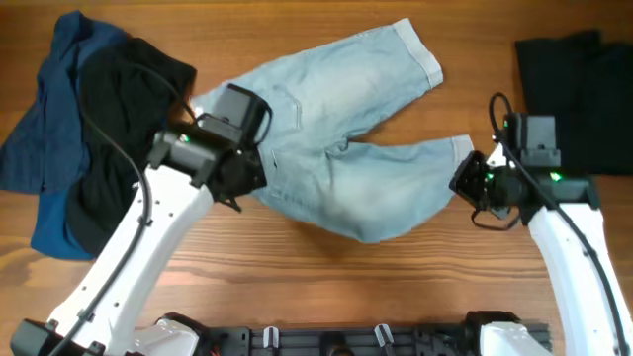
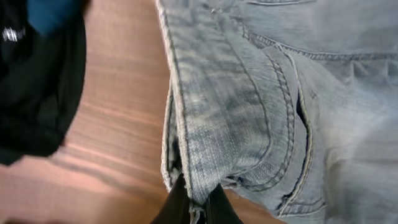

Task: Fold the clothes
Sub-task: 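Lift the right leg hem with the right gripper toward the waistband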

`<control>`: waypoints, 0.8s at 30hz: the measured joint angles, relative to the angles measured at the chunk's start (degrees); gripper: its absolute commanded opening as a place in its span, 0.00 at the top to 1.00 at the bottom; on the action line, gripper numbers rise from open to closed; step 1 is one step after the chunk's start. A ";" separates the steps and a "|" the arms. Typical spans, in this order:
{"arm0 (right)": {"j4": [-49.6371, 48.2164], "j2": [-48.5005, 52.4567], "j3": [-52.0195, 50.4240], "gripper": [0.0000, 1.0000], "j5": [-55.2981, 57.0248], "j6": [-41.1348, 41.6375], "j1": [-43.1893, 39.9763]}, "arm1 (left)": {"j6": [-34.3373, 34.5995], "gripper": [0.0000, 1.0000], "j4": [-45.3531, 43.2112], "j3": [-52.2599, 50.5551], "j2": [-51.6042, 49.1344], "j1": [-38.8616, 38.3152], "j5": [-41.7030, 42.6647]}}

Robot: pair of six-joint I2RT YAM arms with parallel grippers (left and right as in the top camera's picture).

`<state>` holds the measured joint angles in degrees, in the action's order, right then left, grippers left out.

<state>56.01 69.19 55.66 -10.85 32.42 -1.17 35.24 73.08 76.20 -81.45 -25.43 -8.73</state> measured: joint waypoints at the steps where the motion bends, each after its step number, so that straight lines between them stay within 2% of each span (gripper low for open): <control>1: 0.74 -0.94 0.00 0.96 -0.02 -0.24 0.00 | 0.96 0.96 1.01 0.00 0.00 -1.11 0.00; 5: 1.42 -2.03 0.00 0.96 0.11 -1.29 0.00 | 5.09 0.96 4.42 0.00 -0.02 -5.14 -0.55; 8: -1.92 -2.01 0.00 0.96 0.44 -2.16 0.00 | 7.96 0.96 5.95 0.00 -0.02 -6.97 -1.79; 12: -11.76 -1.18 0.00 0.96 0.74 -2.75 0.00 | 12.13 0.96 6.23 0.00 -0.02 -7.65 -5.90; 16: -22.75 2.45 0.07 0.96 0.81 -2.93 0.02 | 13.88 0.96 1.64 -0.50 -0.02 -6.47 -9.70; 24: -48.30 16.92 0.42 0.96 -1.05 -3.06 0.17 | 14.84 0.96 -9.42 -4.42 -0.55 3.21 -13.00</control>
<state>7.70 86.11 56.07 -11.90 29.36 -0.99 50.09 63.66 71.79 -82.00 -22.22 -21.74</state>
